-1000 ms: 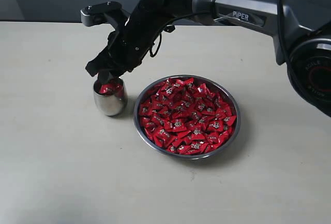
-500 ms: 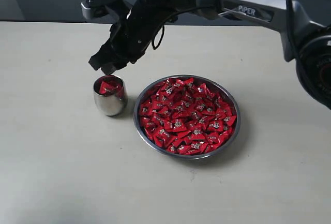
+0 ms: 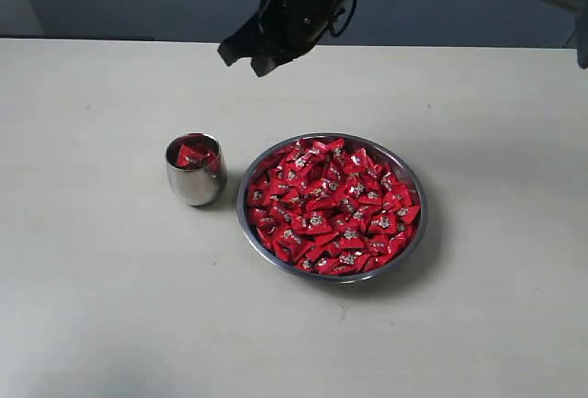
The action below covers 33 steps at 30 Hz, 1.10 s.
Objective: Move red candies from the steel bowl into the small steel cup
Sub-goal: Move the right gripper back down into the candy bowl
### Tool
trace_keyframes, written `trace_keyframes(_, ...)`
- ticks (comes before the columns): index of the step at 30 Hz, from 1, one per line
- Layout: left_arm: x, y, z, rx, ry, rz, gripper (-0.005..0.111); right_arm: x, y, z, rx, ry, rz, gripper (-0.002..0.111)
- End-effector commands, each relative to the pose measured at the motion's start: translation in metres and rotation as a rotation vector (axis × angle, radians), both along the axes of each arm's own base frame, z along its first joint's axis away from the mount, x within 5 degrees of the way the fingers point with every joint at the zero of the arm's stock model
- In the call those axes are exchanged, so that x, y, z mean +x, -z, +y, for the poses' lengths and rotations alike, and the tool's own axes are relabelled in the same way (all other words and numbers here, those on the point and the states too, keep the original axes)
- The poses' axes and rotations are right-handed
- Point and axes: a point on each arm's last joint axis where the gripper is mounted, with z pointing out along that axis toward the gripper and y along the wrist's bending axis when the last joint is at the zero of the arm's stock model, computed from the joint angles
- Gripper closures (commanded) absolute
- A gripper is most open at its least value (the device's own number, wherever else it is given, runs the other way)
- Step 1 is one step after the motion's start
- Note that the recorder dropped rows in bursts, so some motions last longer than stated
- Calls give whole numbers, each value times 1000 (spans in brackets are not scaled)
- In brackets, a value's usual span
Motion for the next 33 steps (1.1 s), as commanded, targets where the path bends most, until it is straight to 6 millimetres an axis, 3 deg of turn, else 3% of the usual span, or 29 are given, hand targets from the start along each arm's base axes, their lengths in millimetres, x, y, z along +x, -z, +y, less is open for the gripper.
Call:
trace_keyframes(1,0,1,0,-1,-1,-3,106,10,7,-23,-8,107,58,108)
trace_keyframes(7,0,1,0,-1,-1,-3,106,3,54,-57,-61,201,125,108)
trace_keyframes(13,0,1,0,-1,-1,-3,106,-18,61,-74,-82,214,137,108)
trace_keyframes(23,0,1,0,-1,-1,-3,106,-34,64,-77,-164,147,262,108)
trace_keyframes(33,0,1,0,-1,-1,-3,106,-61,67,-51,-227,-21,251,108)
